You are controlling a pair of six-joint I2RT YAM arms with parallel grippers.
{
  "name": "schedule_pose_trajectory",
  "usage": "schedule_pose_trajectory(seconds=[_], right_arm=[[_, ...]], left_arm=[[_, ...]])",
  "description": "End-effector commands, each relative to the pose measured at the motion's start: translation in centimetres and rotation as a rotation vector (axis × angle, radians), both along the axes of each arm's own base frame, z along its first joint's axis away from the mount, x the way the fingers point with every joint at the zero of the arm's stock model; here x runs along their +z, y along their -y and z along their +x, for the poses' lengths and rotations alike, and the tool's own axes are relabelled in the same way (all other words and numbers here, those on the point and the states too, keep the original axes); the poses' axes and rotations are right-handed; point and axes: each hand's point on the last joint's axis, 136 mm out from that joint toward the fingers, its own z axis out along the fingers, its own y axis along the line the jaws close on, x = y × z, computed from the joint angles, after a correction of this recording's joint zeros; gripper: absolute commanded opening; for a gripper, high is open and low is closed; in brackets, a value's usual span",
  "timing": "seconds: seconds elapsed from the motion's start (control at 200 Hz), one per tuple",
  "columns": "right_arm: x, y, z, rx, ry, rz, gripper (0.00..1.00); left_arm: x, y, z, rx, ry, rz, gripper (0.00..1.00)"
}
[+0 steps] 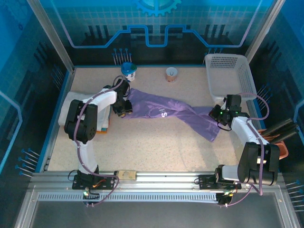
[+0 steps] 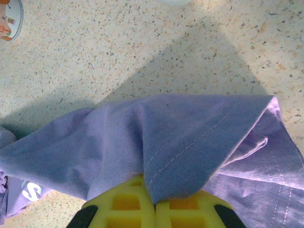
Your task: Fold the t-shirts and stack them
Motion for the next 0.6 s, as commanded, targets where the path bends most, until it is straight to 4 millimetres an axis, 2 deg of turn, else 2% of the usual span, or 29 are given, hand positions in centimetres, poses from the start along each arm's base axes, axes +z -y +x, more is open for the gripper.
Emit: schedule_pose_trajectory(seconds=[0.0, 0.13, 0.22, 0.33, 0.47, 0.595], right_arm=[[0.4, 0.5, 0.0, -0.009, 0.023, -0.007, 0.0], [0.8, 0.5, 0.1, -0.01, 0.031, -0.01, 0.0], [1.3, 0.6, 0.5, -0.014, 0.042, -0.008, 0.0], [2.6, 0.5, 1.5, -0.027, 0.09, 0.015, 0.0], [5.7, 0.7, 3.8, -0.08, 0.232, 0.006, 0.0], [9.9, 1.5, 5.8, -0.132, 0.379, -0.017, 0.0]], left_arm=[[-0.2, 0.0, 0.0, -0.012, -0.007, 0.018, 0.28], [0.3, 0.1, 0.5, -0.012, 0.008, 0.014, 0.15], [1.1, 0.1, 1.2, -0.013, 0.024, 0.02, 0.0], [2.9, 0.1, 2.5, -0.019, 0.061, 0.03, 0.0], [7.2, 0.4, 6.0, -0.02, 0.143, 0.003, 0.0], [13.1, 1.2, 10.2, -0.027, 0.253, -0.05, 0.0]])
